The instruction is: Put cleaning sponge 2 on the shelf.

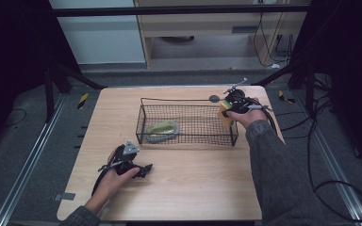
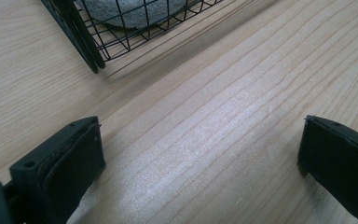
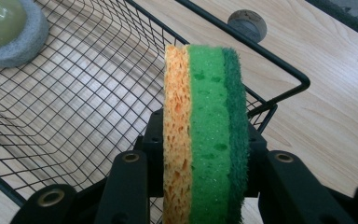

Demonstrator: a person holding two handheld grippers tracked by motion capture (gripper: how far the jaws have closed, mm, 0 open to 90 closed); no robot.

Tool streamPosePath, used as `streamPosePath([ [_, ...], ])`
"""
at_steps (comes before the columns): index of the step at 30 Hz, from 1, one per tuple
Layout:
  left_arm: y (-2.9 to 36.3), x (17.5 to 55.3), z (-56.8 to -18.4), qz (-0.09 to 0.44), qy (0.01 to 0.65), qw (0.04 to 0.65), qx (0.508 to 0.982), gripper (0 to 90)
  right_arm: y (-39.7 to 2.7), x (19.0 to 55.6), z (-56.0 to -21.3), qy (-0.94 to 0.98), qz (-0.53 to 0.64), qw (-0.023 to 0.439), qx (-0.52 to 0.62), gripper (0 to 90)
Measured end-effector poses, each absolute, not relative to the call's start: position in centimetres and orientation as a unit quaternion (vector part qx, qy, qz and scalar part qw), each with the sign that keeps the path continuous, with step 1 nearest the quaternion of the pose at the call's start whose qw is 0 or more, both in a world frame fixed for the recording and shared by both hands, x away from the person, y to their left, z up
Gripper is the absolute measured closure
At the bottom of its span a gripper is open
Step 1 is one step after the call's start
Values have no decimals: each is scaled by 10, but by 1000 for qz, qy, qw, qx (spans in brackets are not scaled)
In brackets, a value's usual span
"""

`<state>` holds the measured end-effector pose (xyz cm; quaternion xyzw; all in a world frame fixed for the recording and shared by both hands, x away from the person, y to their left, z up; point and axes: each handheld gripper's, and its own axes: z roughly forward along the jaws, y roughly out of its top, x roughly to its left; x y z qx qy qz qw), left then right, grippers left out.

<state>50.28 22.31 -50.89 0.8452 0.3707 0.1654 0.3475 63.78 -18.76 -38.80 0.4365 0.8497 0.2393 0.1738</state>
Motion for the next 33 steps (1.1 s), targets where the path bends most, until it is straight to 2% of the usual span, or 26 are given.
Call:
streamPosePath([
  [33, 223, 503, -509, 165, 371, 348, 845, 0, -185, 640, -416, 855, 217, 164, 442, 643],
])
